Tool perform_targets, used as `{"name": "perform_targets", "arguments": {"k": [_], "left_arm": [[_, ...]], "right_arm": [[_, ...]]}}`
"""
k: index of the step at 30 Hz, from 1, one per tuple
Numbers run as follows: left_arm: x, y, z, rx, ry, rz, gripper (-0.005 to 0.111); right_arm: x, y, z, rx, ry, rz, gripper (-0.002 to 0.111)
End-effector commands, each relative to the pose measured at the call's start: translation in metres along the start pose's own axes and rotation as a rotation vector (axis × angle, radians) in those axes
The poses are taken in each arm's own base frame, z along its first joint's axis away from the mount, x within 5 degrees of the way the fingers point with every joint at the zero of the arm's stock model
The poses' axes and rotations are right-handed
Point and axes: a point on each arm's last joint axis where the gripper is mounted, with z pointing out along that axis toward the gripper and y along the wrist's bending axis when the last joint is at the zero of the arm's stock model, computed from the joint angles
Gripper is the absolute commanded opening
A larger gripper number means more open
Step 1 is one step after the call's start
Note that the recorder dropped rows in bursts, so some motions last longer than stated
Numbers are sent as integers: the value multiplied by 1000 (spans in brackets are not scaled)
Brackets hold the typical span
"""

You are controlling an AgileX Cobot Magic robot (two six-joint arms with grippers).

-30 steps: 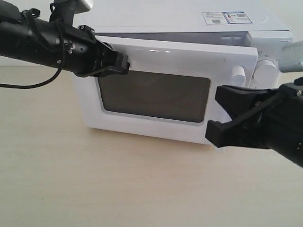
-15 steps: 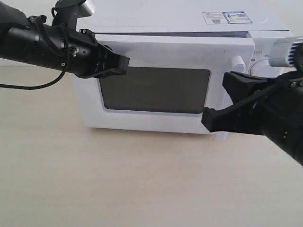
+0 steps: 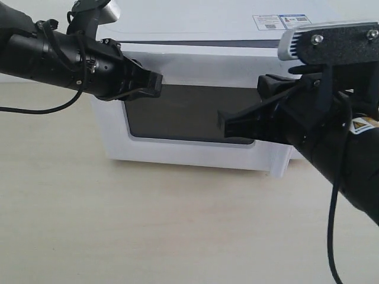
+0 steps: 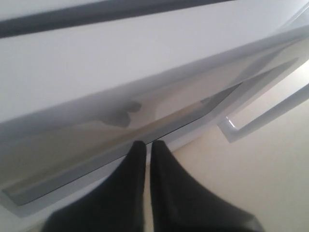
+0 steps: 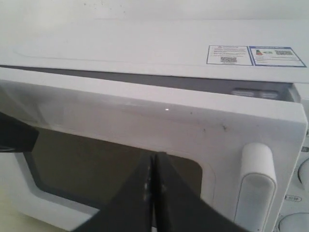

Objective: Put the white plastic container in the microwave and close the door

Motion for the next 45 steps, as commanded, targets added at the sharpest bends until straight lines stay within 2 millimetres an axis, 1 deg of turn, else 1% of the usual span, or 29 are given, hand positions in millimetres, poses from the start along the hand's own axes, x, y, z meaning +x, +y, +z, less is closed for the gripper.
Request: {"name": "perform_targets", "arguments": {"k": [1,4,9,12,15,19,23,25,28,32,37,45], "left_arm": [[-1,-2,0,14,-1,0,4],[-1,-2,0,14,-1,0,4],[-1,-2,0,11,-3,0,4],[-2,-2,0,8,-5,0,4],[-2,-1,0,1,-10,0,4],[-3,0,0,-7,-16,0,4],[-3,0,0,-7,-16,0,4],[-3,0,0,-7,-16,0,4],[-3,0,0,-7,-16,0,4],[-3,0,0,-7,-16,0,4],[-3,0,0,-7,-16,10,4],[-1,-5,-3,32,8,20,4]], "right_arm": [[-3,0,6,57,-29,-11,0],[-5,-3,6,83,-29,-37,0],[-2,-20,16,128,22,-13,0],[-1,-27,22,118,50,-11,0],[-2,-30,24,105,42,-7,0],[-5,-29,25,103,31,3,0],[-9,-22,35,91,35,-20,0],[-8,-17,43,81,54,-28,0],[0,-13,52,88,88,-30,0],[7,-13,58,116,95,-49,0],[3,-17,58,167,47,-62,0],[9,-42,68,196,130,-21,0]]}}
